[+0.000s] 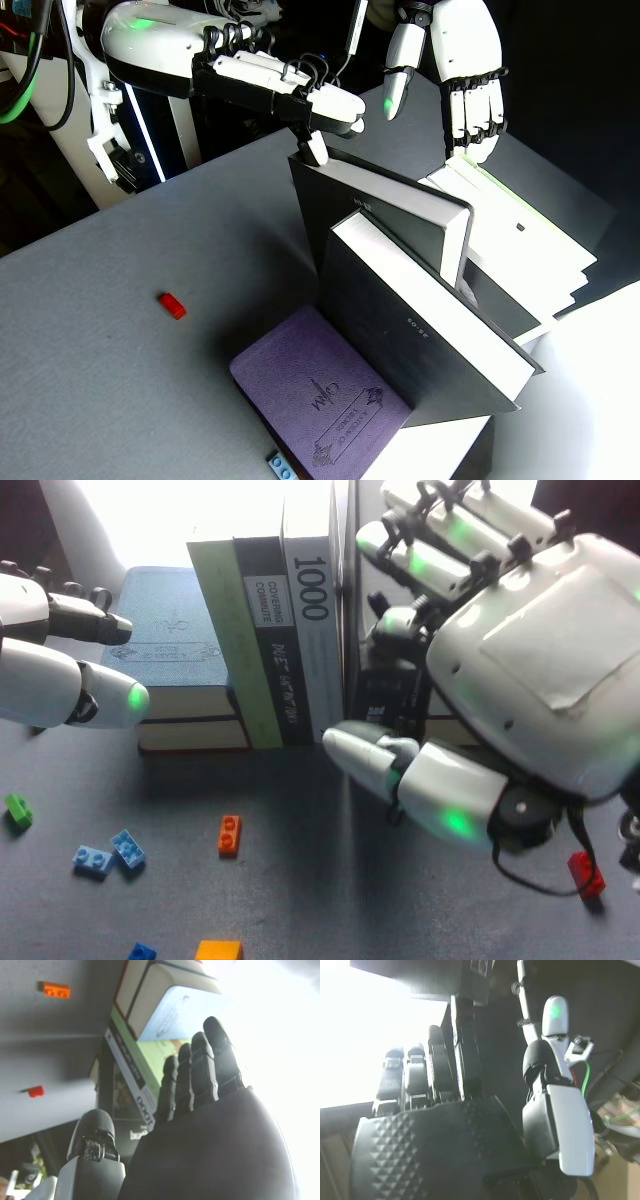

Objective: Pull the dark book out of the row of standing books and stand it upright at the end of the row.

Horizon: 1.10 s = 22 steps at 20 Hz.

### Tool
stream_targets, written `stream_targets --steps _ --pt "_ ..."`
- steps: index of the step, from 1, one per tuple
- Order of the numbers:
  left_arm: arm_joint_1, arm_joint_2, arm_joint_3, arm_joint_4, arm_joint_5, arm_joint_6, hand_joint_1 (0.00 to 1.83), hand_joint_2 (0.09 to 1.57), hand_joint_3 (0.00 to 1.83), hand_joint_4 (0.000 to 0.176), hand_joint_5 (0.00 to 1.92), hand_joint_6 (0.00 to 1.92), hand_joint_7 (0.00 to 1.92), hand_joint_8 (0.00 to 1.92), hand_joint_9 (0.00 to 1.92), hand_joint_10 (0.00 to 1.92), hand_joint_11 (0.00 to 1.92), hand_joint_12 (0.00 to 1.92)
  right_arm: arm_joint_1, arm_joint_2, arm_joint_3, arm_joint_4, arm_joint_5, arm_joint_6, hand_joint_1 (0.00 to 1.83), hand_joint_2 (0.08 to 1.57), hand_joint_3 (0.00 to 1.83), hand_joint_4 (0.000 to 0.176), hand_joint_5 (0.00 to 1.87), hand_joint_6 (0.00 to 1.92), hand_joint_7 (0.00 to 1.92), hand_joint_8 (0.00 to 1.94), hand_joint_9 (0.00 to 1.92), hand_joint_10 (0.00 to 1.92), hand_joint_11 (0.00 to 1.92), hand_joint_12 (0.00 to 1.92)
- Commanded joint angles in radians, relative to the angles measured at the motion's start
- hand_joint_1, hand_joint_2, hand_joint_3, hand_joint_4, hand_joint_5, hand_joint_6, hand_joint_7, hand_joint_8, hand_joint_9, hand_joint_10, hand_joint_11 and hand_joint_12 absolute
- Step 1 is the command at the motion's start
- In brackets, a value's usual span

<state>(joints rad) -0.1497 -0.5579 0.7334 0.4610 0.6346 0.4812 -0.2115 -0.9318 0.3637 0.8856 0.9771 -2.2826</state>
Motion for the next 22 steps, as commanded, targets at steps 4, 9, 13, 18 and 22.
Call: stream_targets --steps 4,9,13,18,22 --pt "-0.013 0.011 0.001 0.030 -0.079 0.002 0.06 1.28 0.00 0.000 0.17 0.01 0.19 0.01 0.18 0.01 0.02 0.54 -0.015 0.017 -0.025 0.036 0.027 -0.040 0.00 1.24 0.00 0.000 0.83 0.31 0.22 0.01 0.00 0.00 0.00 0.00" --pt "-0.014 0.011 0.001 0.030 -0.079 0.002 0.06 1.29 0.00 0.000 0.15 0.01 0.16 0.01 0.16 0.01 0.01 0.52 -0.032 0.020 -0.049 0.052 0.026 -0.058 0.00 1.24 0.00 0.000 0.81 0.31 0.21 0.00 0.00 0.00 0.00 0.00" --pt "-0.014 0.011 0.001 0.030 -0.079 0.002 0.03 1.29 0.00 0.000 0.15 0.00 0.16 0.00 0.16 0.00 0.01 0.52 -0.047 0.022 -0.081 0.052 0.019 -0.071 0.02 1.23 0.00 0.000 0.81 0.30 0.23 0.01 0.00 0.00 0.00 0.00" --pt "-0.014 0.011 0.001 0.030 -0.079 0.002 0.00 1.29 0.00 0.000 0.12 0.01 0.14 0.01 0.14 0.01 0.00 0.50 -0.098 0.026 -0.086 0.058 0.008 -0.076 0.00 1.23 0.00 0.000 0.82 0.30 0.22 0.00 0.01 0.00 0.00 0.00" --pt "-0.013 0.011 0.001 0.030 -0.079 0.002 0.03 1.29 0.00 0.000 0.14 0.01 0.15 0.01 0.15 0.00 0.01 0.52 -0.127 0.026 -0.086 0.106 -0.007 -0.088 0.00 1.23 0.00 0.000 0.81 0.30 0.23 0.00 0.00 0.00 0.00 0.00"
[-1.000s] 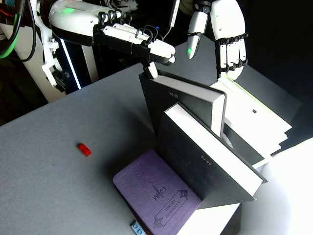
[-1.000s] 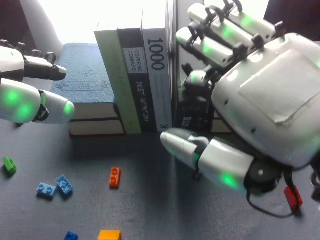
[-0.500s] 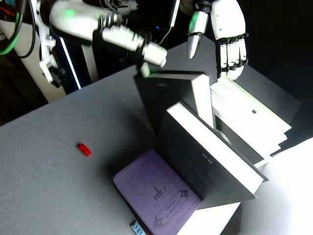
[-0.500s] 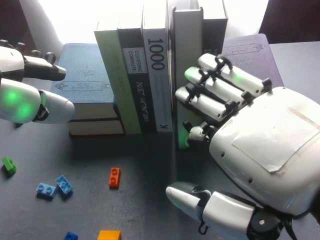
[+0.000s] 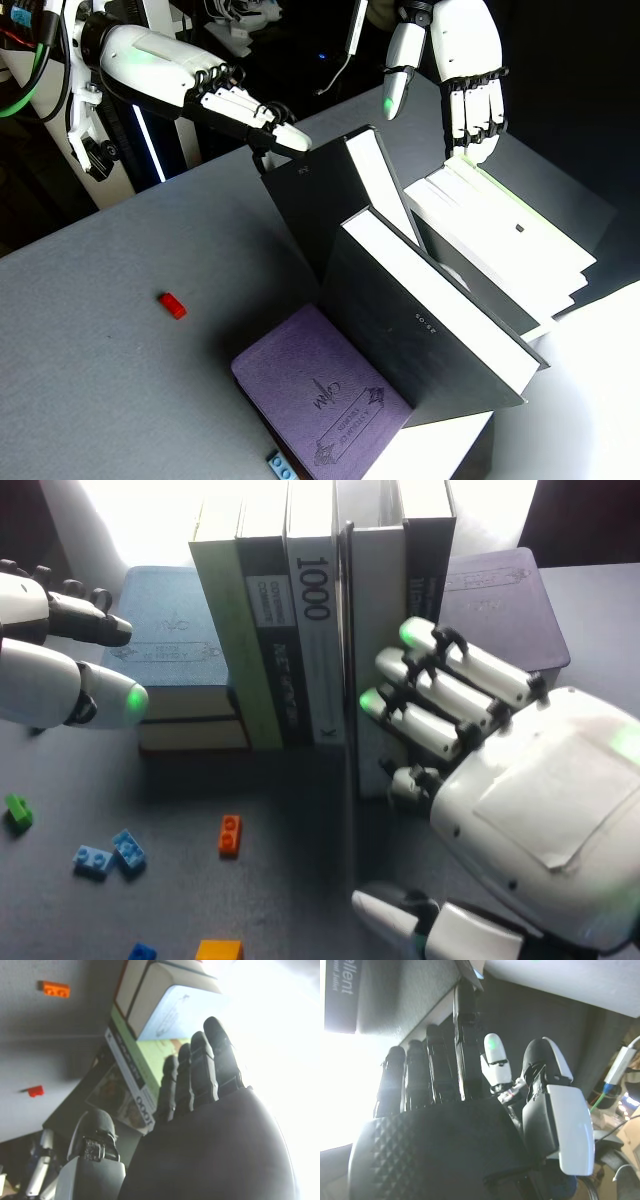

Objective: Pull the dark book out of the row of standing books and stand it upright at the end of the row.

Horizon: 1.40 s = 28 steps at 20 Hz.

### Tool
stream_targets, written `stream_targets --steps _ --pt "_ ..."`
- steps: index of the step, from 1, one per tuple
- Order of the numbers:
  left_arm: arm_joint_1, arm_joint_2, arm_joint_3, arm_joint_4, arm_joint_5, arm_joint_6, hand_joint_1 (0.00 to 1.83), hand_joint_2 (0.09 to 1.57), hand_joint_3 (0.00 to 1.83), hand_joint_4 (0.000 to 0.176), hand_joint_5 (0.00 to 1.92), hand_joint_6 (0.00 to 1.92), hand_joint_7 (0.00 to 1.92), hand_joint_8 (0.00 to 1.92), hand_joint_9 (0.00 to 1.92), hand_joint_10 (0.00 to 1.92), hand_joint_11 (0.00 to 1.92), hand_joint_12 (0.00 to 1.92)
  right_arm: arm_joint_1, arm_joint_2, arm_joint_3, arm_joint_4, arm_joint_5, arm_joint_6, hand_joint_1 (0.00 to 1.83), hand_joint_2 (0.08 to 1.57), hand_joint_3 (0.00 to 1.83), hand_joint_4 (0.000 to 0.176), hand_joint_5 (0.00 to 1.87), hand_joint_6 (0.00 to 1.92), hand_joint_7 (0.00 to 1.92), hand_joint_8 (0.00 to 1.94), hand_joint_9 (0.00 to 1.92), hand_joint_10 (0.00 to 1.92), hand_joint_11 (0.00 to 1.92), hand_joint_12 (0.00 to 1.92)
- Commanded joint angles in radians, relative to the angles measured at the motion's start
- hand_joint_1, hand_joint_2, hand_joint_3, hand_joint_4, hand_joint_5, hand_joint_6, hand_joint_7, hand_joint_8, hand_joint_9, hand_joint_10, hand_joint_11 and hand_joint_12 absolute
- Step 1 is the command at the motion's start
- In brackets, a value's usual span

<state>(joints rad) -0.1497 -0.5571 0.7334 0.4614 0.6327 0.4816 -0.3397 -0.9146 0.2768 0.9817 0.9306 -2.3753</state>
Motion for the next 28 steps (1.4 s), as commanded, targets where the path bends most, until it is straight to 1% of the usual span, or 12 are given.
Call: stream_targets --steps 1,2,3,5,8,12,13,17,20,23,26,28 --pt "-0.013 0.011 0.001 0.030 -0.077 0.002 0.03 1.29 0.00 0.000 0.14 0.01 0.15 0.01 0.15 0.00 0.01 0.52 -0.009 0.008 0.001 0.010 0.033 0.005 0.00 1.23 0.00 0.000 0.81 0.30 0.23 0.00 0.00 0.00 0.00 0.00" --pt "-0.014 0.011 0.001 0.030 -0.077 0.002 0.05 1.28 0.00 0.000 0.15 0.01 0.15 0.01 0.15 0.00 0.00 0.52 -0.018 0.008 0.001 0.010 0.027 0.005 0.00 1.23 0.00 0.000 0.81 0.30 0.23 0.01 0.01 0.00 0.00 0.00" --pt "-0.014 0.011 0.001 0.030 -0.077 0.002 0.01 1.28 0.00 0.000 0.13 0.00 0.13 0.00 0.13 0.00 0.00 0.48 -0.032 0.008 0.001 0.010 0.022 0.003 0.00 1.23 0.00 0.000 0.81 0.29 0.23 0.00 0.00 0.00 0.00 0.00" --pt "-0.013 0.011 0.001 0.030 -0.077 0.002 0.00 1.28 0.00 0.000 0.11 0.00 0.11 0.00 0.11 0.00 0.00 0.47 -0.051 0.008 0.001 0.010 0.019 -0.001 0.00 1.23 0.00 0.000 0.80 0.29 0.22 0.00 0.00 0.00 0.00 0.00" --pt "-0.013 0.011 0.001 0.030 -0.077 0.002 0.04 1.29 0.00 0.000 0.15 0.00 0.15 0.00 0.15 0.00 0.01 0.53 -0.083 0.006 0.001 0.010 0.009 -0.001 0.00 1.24 0.00 0.000 0.82 0.29 0.23 0.01 0.00 0.00 0.00 0.00" --pt "-0.013 0.011 0.001 0.030 -0.077 0.002 0.00 1.29 0.00 0.000 0.13 0.01 0.15 0.01 0.14 0.01 0.01 0.51 -0.133 -0.002 0.001 0.011 0.000 -0.003 0.00 1.23 0.00 0.000 0.82 0.30 0.25 0.01 0.00 0.00 0.00 0.00" --pt "-0.013 0.011 0.001 0.030 -0.077 0.002 0.03 1.29 0.00 0.000 0.15 0.01 0.14 0.01 0.14 0.01 0.00 0.51 -0.141 -0.003 0.001 0.011 -0.001 -0.004 0.00 1.23 0.00 0.000 0.82 0.30 0.24 0.01 0.00 0.00 0.00 0.00" --pt "-0.013 0.011 0.001 0.030 -0.077 0.002 0.04 1.29 0.00 0.000 0.14 0.01 0.14 0.01 0.13 0.01 0.00 0.50 -0.153 -0.008 0.001 0.011 -0.016 -0.007 0.00 1.24 0.00 0.000 0.81 0.30 0.24 0.02 0.00 0.00 0.00 0.00" --pt "-0.013 0.011 0.001 0.030 -0.077 0.002 0.00 1.28 0.00 0.000 0.11 0.00 0.12 0.00 0.13 0.00 0.00 0.51 -0.173 -0.013 0.001 0.016 -0.018 -0.009 0.01 1.23 0.00 0.000 0.81 0.29 0.22 0.01 0.00 0.00 0.00 0.00" --pt "-0.013 0.011 0.001 0.030 -0.077 0.002 0.04 1.29 0.00 0.000 0.15 0.01 0.15 0.01 0.15 0.01 0.00 0.51 -0.175 -0.013 0.001 0.113 -0.032 -0.041 0.00 1.23 0.00 0.000 0.82 0.30 0.25 0.02 0.00 0.00 0.00 0.00" --pt "-0.014 0.011 0.001 0.030 -0.077 0.003 0.00 1.28 0.00 0.000 0.10 0.00 0.13 0.00 0.14 0.00 0.00 0.52 -0.174 -0.010 0.000 0.120 -0.020 -0.053 0.00 1.23 0.00 0.000 0.81 0.29 0.22 0.00 0.00 0.00 0.00 0.00" --pt "-0.014 0.011 0.001 0.030 -0.077 0.003 0.04 1.29 0.00 0.000 0.15 0.01 0.15 0.01 0.16 0.01 0.01 0.53 -0.162 -0.001 -0.004 0.120 0.004 -0.052 0.00 1.24 0.00 0.000 0.81 0.29 0.24 0.01 0.00 0.00 0.00 0.00"
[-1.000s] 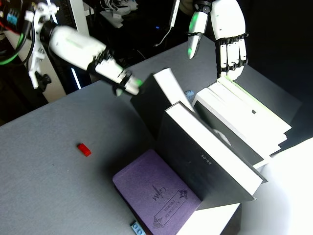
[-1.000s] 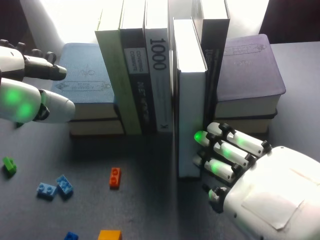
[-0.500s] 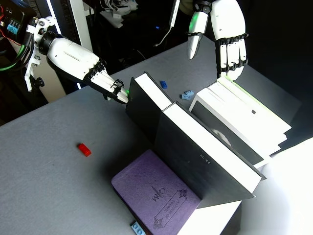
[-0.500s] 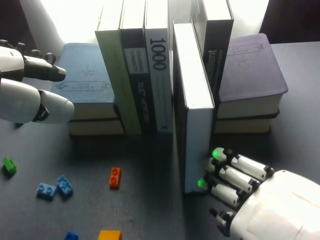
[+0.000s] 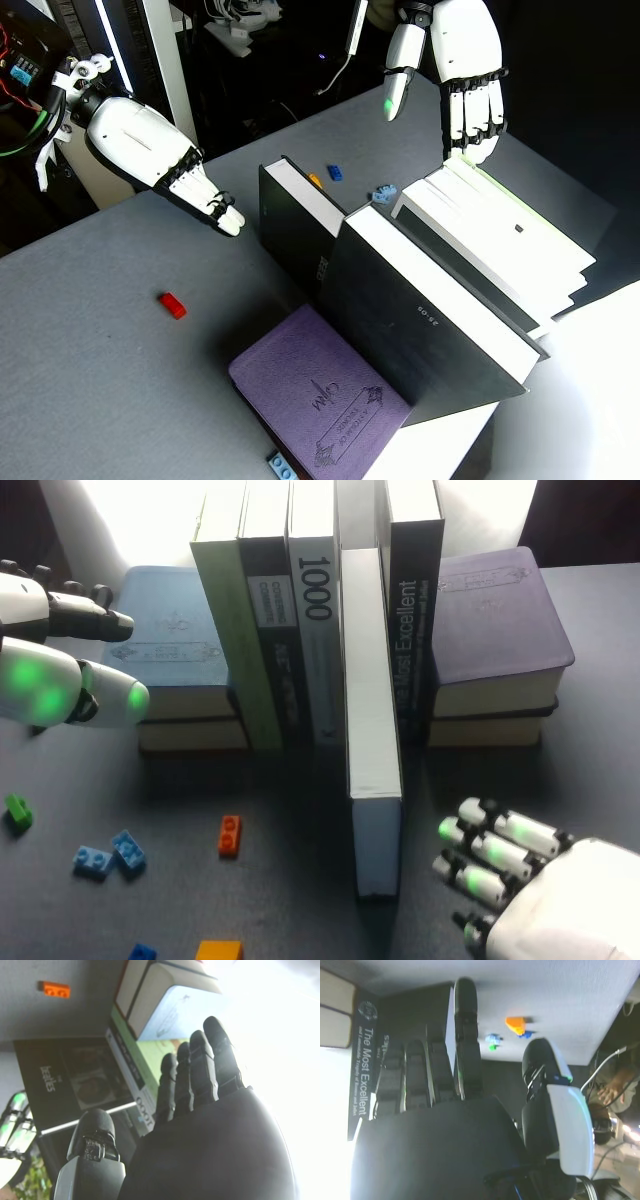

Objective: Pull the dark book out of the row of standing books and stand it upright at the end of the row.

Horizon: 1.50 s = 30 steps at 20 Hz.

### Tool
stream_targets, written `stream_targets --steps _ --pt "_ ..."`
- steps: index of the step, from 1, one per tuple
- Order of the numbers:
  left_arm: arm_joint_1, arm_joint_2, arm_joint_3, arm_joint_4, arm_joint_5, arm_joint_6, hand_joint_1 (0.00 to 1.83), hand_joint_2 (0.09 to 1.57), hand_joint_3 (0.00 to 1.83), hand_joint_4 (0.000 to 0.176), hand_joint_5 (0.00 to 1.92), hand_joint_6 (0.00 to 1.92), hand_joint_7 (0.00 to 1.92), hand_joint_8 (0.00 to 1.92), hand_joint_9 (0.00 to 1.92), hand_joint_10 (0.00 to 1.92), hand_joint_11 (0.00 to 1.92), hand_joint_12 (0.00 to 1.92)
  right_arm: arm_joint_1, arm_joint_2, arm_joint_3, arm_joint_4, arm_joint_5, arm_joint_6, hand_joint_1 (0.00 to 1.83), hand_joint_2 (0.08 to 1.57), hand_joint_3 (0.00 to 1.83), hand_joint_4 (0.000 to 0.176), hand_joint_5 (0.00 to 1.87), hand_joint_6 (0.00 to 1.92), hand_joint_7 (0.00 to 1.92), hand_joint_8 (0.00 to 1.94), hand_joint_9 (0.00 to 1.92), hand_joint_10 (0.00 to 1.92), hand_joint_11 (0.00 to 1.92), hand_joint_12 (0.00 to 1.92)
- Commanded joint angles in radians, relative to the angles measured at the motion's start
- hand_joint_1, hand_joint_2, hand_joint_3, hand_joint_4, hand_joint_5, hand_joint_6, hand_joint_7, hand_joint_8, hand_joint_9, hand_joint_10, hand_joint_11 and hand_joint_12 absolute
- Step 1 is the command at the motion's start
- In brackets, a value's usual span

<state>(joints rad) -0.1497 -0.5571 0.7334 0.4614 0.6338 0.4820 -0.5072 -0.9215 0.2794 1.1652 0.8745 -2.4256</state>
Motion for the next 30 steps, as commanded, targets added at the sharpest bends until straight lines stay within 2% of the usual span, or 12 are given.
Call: stream_targets --steps 1,4,6,15,17,19,23,25,26,28,29,30 --pt "-0.014 0.011 0.001 0.030 -0.078 0.003 0.04 1.29 0.00 0.000 0.15 0.01 0.15 0.01 0.16 0.01 0.01 0.54 0.014 0.013 -0.011 -0.063 0.077 0.000 0.00 1.23 0.00 0.000 0.82 0.30 0.24 0.01 0.00 0.00 0.00 0.00" --pt "-0.014 0.011 0.001 0.030 -0.078 0.004 0.00 1.27 0.00 0.000 0.12 0.00 0.14 0.01 0.14 0.00 0.01 0.53 0.066 0.056 -0.029 -0.021 0.132 0.004 0.01 1.24 0.00 0.000 0.80 0.29 0.22 0.00 0.00 0.00 0.00 0.00" --pt "-0.014 0.011 0.001 0.030 -0.078 0.004 0.04 1.29 0.00 0.000 0.14 0.01 0.15 0.00 0.14 0.00 0.00 0.51 0.099 0.084 -0.028 -0.001 0.150 0.000 0.02 1.24 0.00 0.000 0.80 0.29 0.23 0.00 0.00 0.00 0.00 0.00" --pt "-0.014 0.011 0.003 0.030 -0.078 0.005 0.01 1.28 0.00 0.000 0.14 0.01 0.16 0.01 0.16 0.01 0.03 0.51 0.161 0.243 -0.001 -0.002 0.162 0.016 0.00 1.23 0.00 0.000 0.79 0.29 0.22 0.00 0.00 0.00 0.00 0.00" --pt "-0.016 0.010 0.001 0.030 -0.078 0.005 0.07 1.28 0.00 0.000 0.19 0.02 0.20 0.01 0.20 0.01 0.05 0.52 0.182 0.306 0.022 -0.003 0.101 0.079 0.00 1.23 0.00 0.000 0.79 0.28 0.23 0.00 0.01 0.00 0.00 0.00" --pt "-0.017 0.010 -0.002 0.030 -0.078 0.005 0.00 1.28 0.00 0.000 0.17 0.01 0.21 0.01 0.21 0.02 0.07 0.53 0.228 0.387 0.047 -0.004 -0.033 0.149 0.00 1.22 0.00 0.000 0.77 0.27 0.24 0.01 0.00 0.00 0.00 0.00" --pt "-0.017 0.011 -0.003 0.029 -0.077 0.005 0.00 1.27 0.00 0.000 0.19 0.01 0.24 0.02 0.23 0.02 0.09 0.53 0.260 0.463 0.080 -0.004 -0.167 0.172 0.00 1.22 0.00 0.000 0.73 0.25 0.26 0.01 0.02 0.01 0.00 0.00" --pt "-0.017 0.011 -0.003 0.029 -0.074 0.005 0.00 1.28 0.00 0.004 0.22 0.01 0.27 0.01 0.27 0.01 0.13 0.52 0.267 0.482 0.106 -0.005 -0.253 0.238 0.00 1.22 0.00 0.000 0.71 0.24 0.28 0.02 0.06 0.02 0.00 0.00" --pt "-0.017 0.011 -0.004 0.029 -0.074 0.005 0.01 1.28 0.00 0.011 0.28 0.01 0.32 0.00 0.31 0.01 0.18 0.53 0.269 0.482 0.129 -0.029 -0.289 0.278 0.00 1.22 0.00 0.000 0.66 0.23 0.30 0.03 0.09 0.04 0.00 0.00" --pt "-0.017 0.011 -0.005 0.029 -0.074 0.005 0.03 1.27 0.00 0.014 0.33 0.01 0.37 0.00 0.37 0.01 0.23 0.54 0.267 0.479 0.162 -0.104 -0.369 0.340 0.00 1.22 0.00 0.000 0.63 0.21 0.33 0.04 0.15 0.06 0.03 0.02" --pt "-0.017 0.011 -0.005 0.029 -0.074 0.005 0.15 1.26 0.00 0.000 0.38 0.01 0.42 0.01 0.42 0.01 0.27 0.57 0.268 0.477 0.177 -0.145 -0.411 0.366 0.03 1.22 0.00 0.000 0.65 0.23 0.47 0.04 0.26 0.11 0.01 0.54" --pt "-0.017 0.011 -0.005 0.029 -0.074 0.005 0.16 1.27 0.00 0.000 0.40 0.00 0.47 0.00 0.49 0.01 0.30 0.63 0.268 0.475 0.186 -0.165 -0.437 0.374 0.07 1.22 0.00 0.000 0.69 0.26 0.58 0.06 0.36 0.16 0.00 0.97"
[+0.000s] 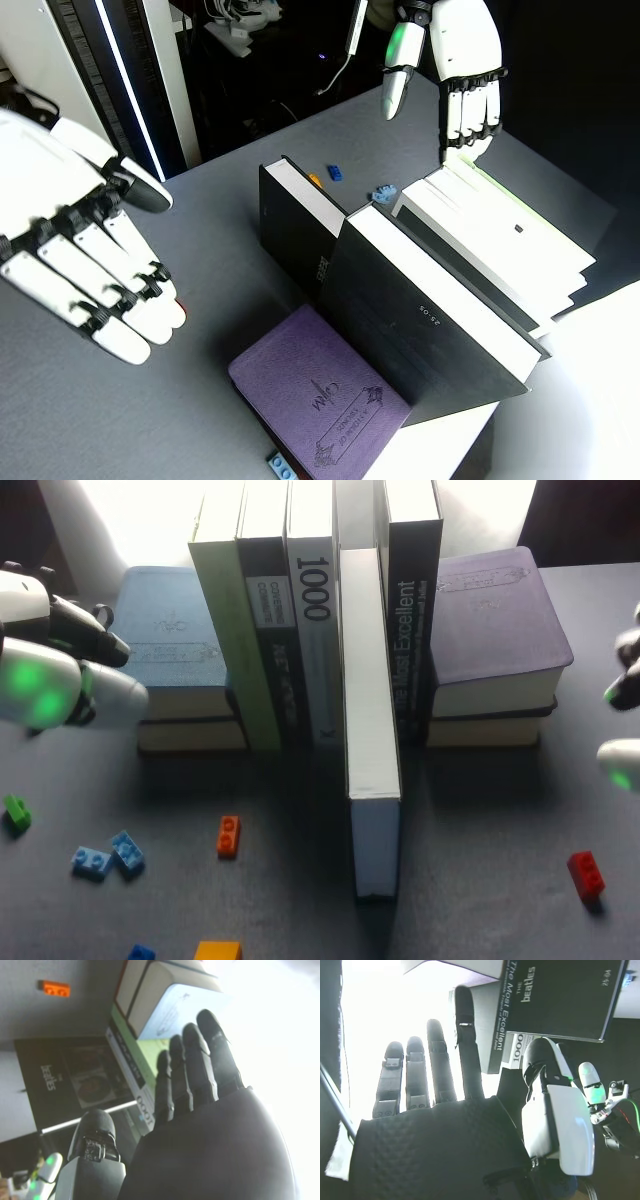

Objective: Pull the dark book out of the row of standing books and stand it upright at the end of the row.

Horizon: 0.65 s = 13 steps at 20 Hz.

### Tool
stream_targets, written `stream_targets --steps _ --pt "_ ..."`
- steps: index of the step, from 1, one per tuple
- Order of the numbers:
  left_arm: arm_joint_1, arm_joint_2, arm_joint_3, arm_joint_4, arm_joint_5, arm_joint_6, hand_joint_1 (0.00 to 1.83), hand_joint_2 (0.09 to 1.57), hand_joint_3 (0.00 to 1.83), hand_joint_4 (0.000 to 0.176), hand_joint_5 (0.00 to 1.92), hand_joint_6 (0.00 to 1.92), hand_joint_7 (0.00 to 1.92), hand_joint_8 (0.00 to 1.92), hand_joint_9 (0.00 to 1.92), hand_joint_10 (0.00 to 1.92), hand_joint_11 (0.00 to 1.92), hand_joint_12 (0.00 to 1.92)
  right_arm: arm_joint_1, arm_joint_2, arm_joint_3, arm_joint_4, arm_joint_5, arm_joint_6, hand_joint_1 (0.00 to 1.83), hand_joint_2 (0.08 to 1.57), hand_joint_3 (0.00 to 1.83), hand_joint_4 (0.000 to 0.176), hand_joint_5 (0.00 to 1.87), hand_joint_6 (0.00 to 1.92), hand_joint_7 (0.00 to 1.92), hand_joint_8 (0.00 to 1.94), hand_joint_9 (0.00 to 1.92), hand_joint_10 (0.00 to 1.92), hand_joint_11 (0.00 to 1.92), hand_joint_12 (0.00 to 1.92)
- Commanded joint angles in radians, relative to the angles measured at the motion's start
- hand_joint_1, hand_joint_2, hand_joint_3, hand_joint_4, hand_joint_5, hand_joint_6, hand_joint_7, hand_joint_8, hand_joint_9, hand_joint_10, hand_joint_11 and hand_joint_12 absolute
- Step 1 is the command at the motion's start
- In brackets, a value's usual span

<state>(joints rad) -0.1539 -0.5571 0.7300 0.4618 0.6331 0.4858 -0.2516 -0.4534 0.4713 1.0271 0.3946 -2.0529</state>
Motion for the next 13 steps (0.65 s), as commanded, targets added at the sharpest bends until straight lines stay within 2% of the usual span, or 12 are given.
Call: stream_targets --steps 1,2,4,5,6,8,10,12,13 --pt "-0.014 0.011 -0.002 0.029 -0.074 0.001 0.12 1.28 0.00 0.000 0.40 0.00 0.50 0.00 0.53 0.00 0.30 0.72 0.013 0.005 0.006 -0.034 0.012 0.019 0.08 1.21 0.00 0.000 0.69 0.35 0.64 0.05 0.37 0.28 0.00 1.15" --pt "-0.014 0.011 -0.003 0.028 -0.074 0.001 0.09 1.27 0.00 0.008 0.46 0.00 0.57 0.00 0.60 0.01 0.32 0.83 0.014 0.003 0.014 -0.037 -0.001 0.028 0.07 1.20 0.00 0.000 0.69 0.51 0.71 0.06 0.36 0.58 0.00 1.37" --pt "-0.014 0.011 -0.004 0.028 -0.074 0.001 0.11 1.28 0.00 0.002 0.51 0.00 0.67 0.01 0.68 0.01 0.32 0.96 0.015 -0.001 0.029 -0.038 -0.017 0.047 0.07 1.20 0.00 0.000 0.65 0.78 0.81 0.14 0.37 1.05 0.00 1.67" --pt "-0.014 0.011 -0.004 0.028 -0.073 0.001 0.15 1.28 0.00 0.000 0.53 0.00 0.70 0.01 0.71 0.02 0.33 0.98 0.014 -0.001 0.031 -0.038 -0.012 0.047 0.08 1.21 0.00 0.000 0.62 0.91 0.79 0.26 0.38 1.15 0.00 1.75" --pt "-0.014 0.011 -0.004 0.028 -0.073 0.001 0.13 1.28 0.00 0.000 0.54 0.01 0.71 0.01 0.72 0.02 0.33 0.99 0.014 -0.002 0.030 -0.038 -0.007 0.047 0.08 1.21 0.00 0.000 0.62 0.97 0.75 0.43 0.39 1.20 0.00 1.79" --pt "-0.013 0.011 -0.004 0.028 -0.073 0.001 0.21 1.28 0.00 0.000 0.58 0.01 0.73 0.01 0.79 0.03 0.41 1.00 0.014 -0.004 0.030 -0.038 0.003 0.047 0.10 1.22 0.00 0.000 0.63 1.09 0.59 0.89 0.34 1.41 0.00 1.91" --pt "-0.011 0.011 -0.004 0.028 -0.070 0.001 0.21 1.28 0.00 0.000 0.64 0.01 0.81 0.02 0.83 0.04 0.42 1.05 0.011 -0.008 0.030 -0.038 0.031 0.047 0.07 1.22 0.00 0.000 0.61 1.13 0.54 1.13 0.34 1.54 0.03 1.92" --pt "-0.011 0.011 -0.004 0.028 -0.068 0.001 0.15 1.29 0.00 0.000 0.67 0.01 0.84 0.02 0.84 0.04 0.41 1.06 0.010 -0.012 0.030 -0.038 0.053 0.047 0.06 1.22 0.00 0.000 0.62 1.13 0.53 1.21 0.34 1.58 0.05 1.92" --pt "-0.011 0.011 -0.004 0.028 -0.068 0.001 0.19 1.28 0.00 0.000 0.70 0.02 0.85 0.02 0.85 0.04 0.41 1.07 0.010 -0.012 0.030 -0.038 0.055 0.047 0.08 1.22 0.00 0.000 0.63 1.14 0.55 1.25 0.35 1.60 0.07 1.92"
